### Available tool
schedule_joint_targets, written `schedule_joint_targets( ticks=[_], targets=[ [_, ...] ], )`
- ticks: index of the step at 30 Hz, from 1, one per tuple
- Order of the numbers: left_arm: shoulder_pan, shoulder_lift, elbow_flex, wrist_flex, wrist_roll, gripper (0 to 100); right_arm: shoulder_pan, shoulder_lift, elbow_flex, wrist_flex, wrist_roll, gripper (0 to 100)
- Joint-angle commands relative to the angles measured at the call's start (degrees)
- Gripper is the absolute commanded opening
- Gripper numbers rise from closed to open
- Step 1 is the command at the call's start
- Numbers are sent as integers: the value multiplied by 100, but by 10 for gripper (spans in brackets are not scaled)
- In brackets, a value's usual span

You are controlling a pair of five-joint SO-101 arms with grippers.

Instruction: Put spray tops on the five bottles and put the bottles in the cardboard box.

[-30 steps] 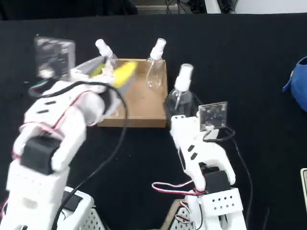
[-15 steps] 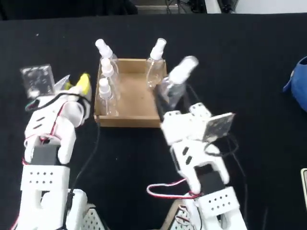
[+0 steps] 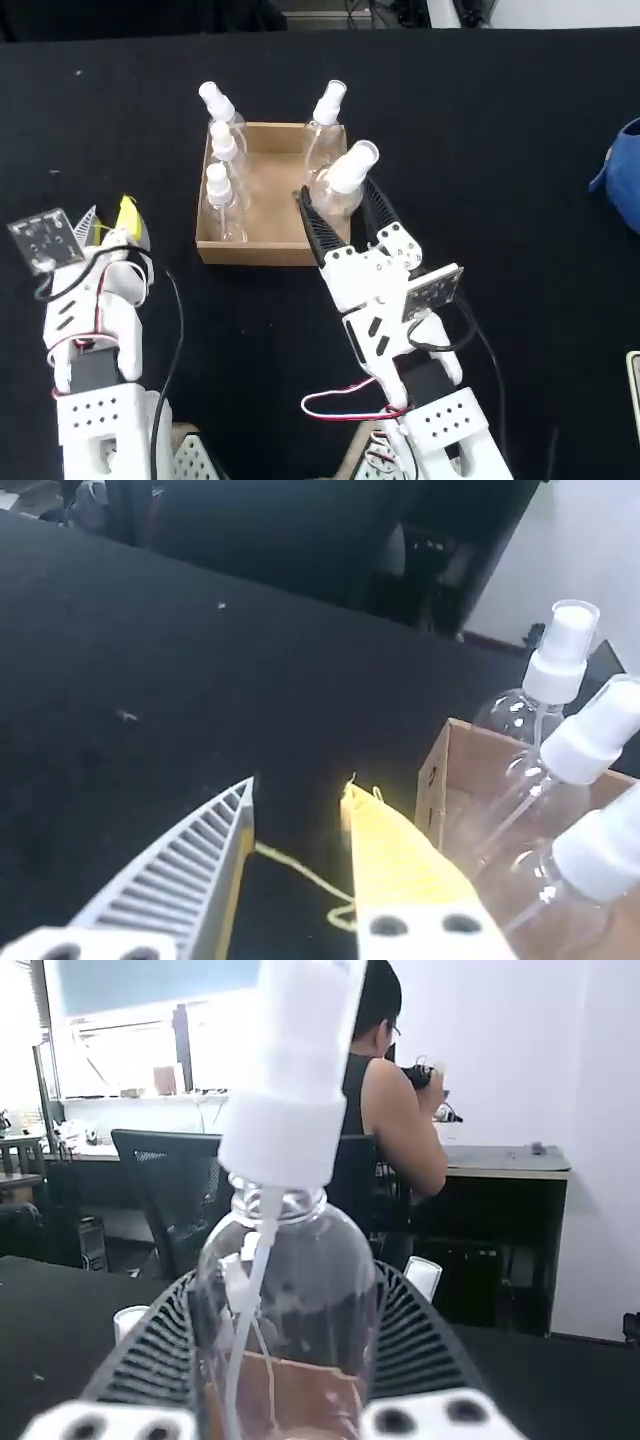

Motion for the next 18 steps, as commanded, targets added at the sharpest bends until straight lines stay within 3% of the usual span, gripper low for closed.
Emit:
schedule_joint_targets(
  ticks=[1,3,7,12,18],
  targets=[
    [-48,-527,286,-149,-18,30,-79,-40,-382,-176,-35,11],
    [-31,-686,602,-290,-18,30,-79,48,-435,-176,-35,11],
    [-75,-905,1367,-1644,-62,30,-79,875,-1051,-176,-35,11],
    [-189,-853,1349,-1459,-62,30,-105,2211,-1710,-211,-35,11],
    [-171,-818,1349,-659,-62,30,62,3240,-1807,-571,-26,15]
  ],
)
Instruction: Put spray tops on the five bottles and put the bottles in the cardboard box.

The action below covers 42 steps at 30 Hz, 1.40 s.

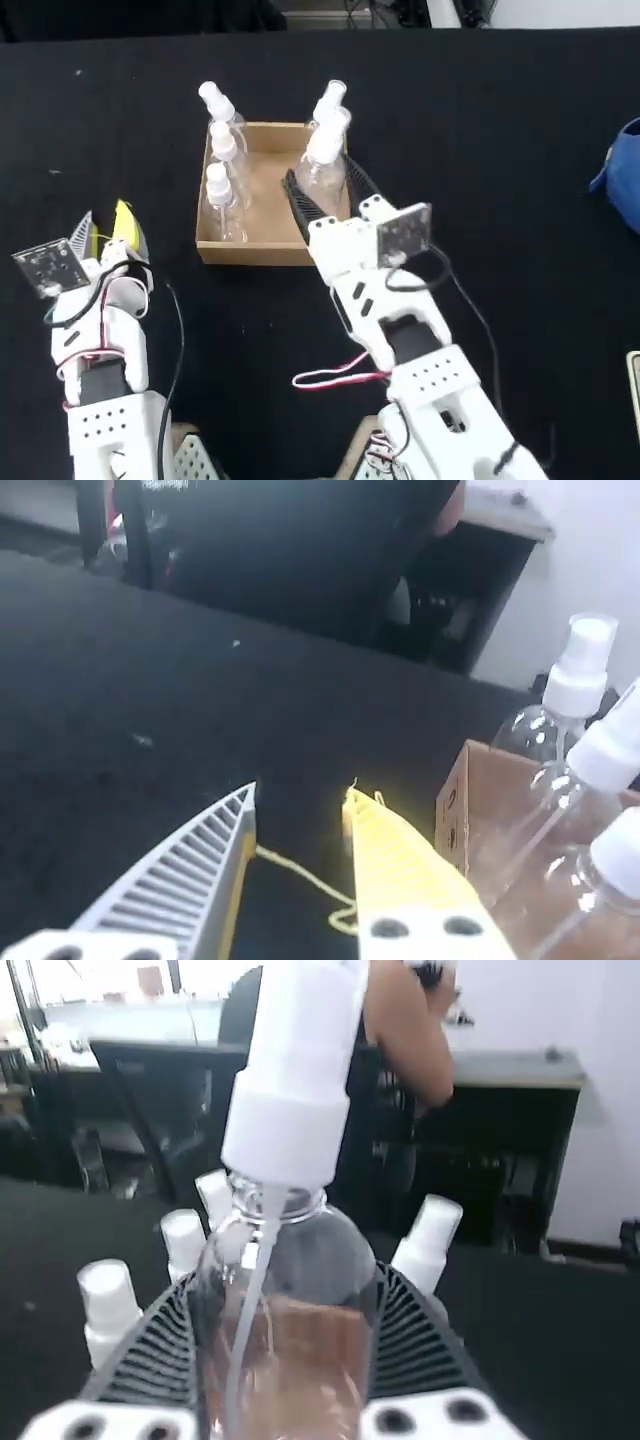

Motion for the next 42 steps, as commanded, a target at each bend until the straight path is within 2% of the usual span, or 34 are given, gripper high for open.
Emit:
schedule_joint_targets(
  ticks=[1,9,13,20,28,42],
  targets=[
    [-40,-35,136,246,-70,30,105,453,-505,-352,-26,15],
    [-22,-26,136,255,-70,30,114,1068,-585,-536,-9,11],
    [-13,-26,136,281,-70,30,123,1367,-532,-1380,-18,11],
    [163,-26,136,404,-70,30,316,2888,-708,-2919,-18,11],
    [163,-26,136,404,-70,30,404,4224,-804,-4088,-26,11],
    [163,-26,136,396,-70,30,396,6202,-1349,-4914,-26,11]
  ],
)
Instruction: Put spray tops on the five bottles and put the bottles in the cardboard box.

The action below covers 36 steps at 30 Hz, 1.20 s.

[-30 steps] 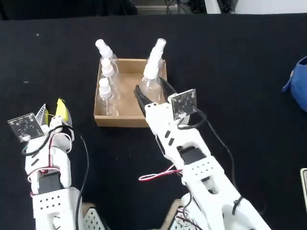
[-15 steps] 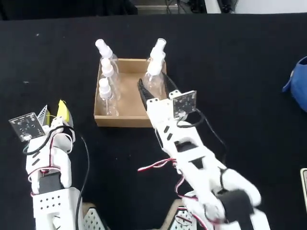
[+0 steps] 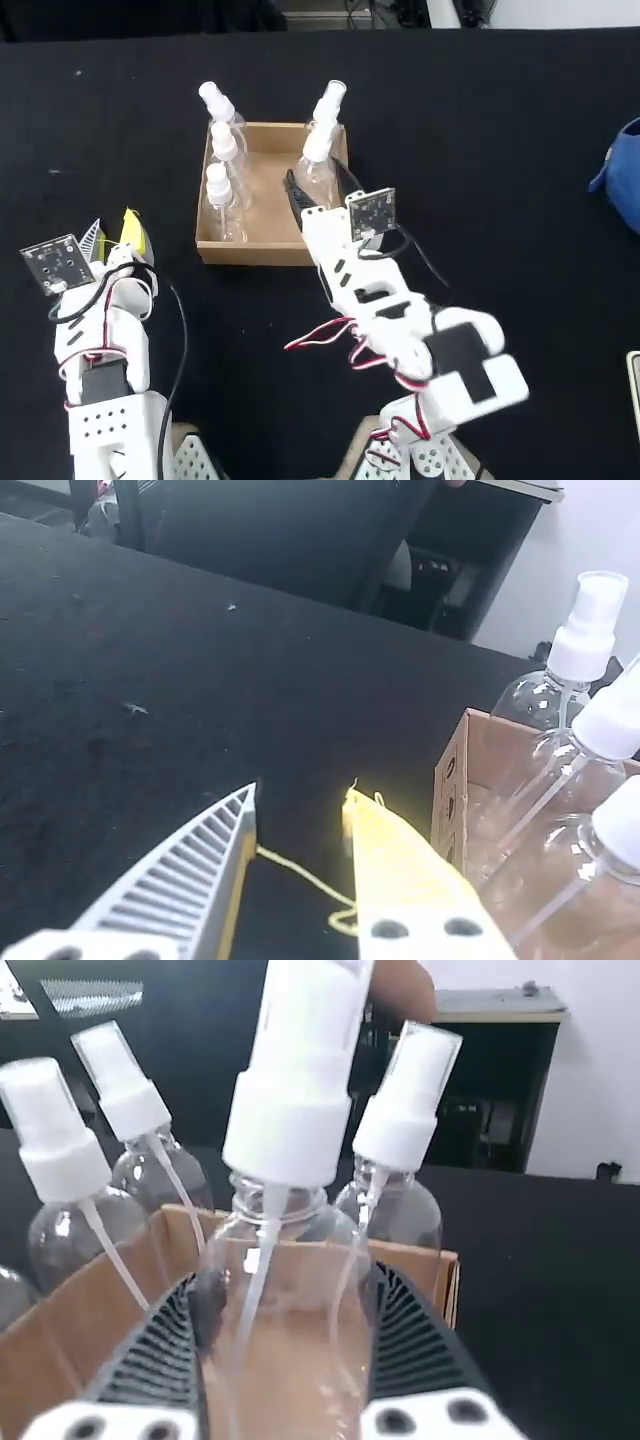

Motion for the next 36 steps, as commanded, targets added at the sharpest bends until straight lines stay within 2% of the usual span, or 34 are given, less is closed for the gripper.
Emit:
schedule_joint_targets(
  ticks=[1,32,34,36],
  targets=[
    [75,-26,136,0,-62,30,88,224,-365,-255,-18,11],
    [48,-35,136,9,-62,30,114,655,-418,-246,18,17],
    [40,-35,136,9,-62,30,114,646,-418,-246,18,44],
    [40,-35,136,9,-62,30,105,655,-409,-246,18,113]
  ],
)
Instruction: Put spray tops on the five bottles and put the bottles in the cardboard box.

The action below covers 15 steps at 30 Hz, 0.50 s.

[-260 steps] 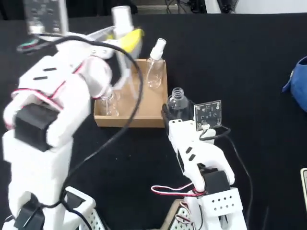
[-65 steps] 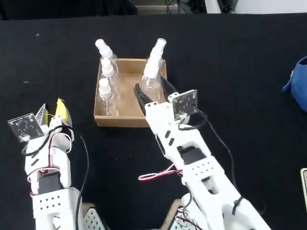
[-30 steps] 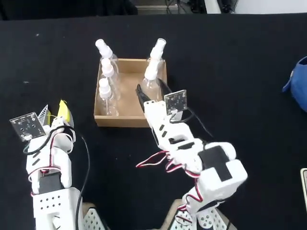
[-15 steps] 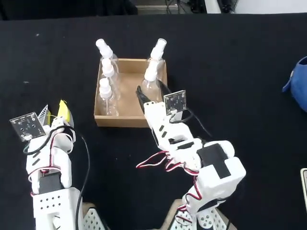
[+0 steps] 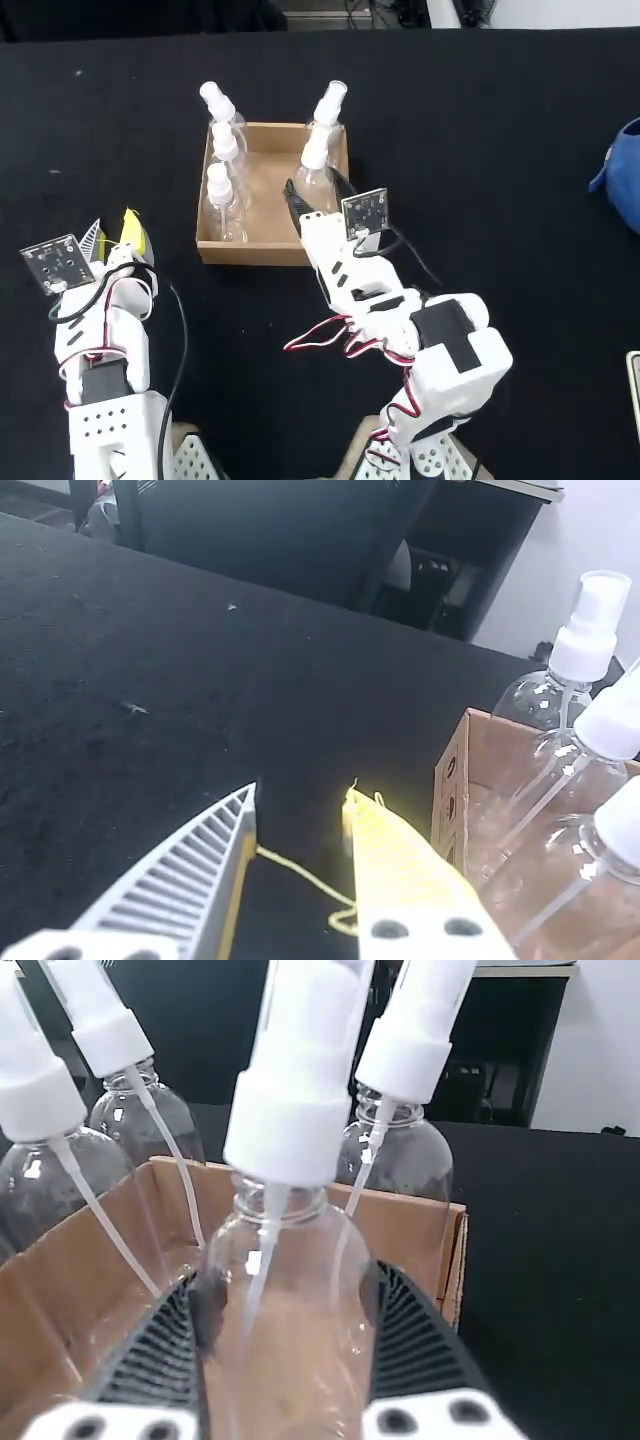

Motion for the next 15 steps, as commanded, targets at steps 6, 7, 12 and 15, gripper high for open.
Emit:
schedule_joint_targets(
  ticks=[6,7,12,15],
  targets=[
    [40,-35,136,9,-62,30,97,-31,-92,-176,18,237],
    [40,-35,136,9,-62,30,97,-40,-92,-185,18,237],
    [40,-35,136,9,-62,30,88,-40,22,-440,18,237],
    [40,-35,136,9,-62,30,88,-40,198,-888,18,237]
  ],
)
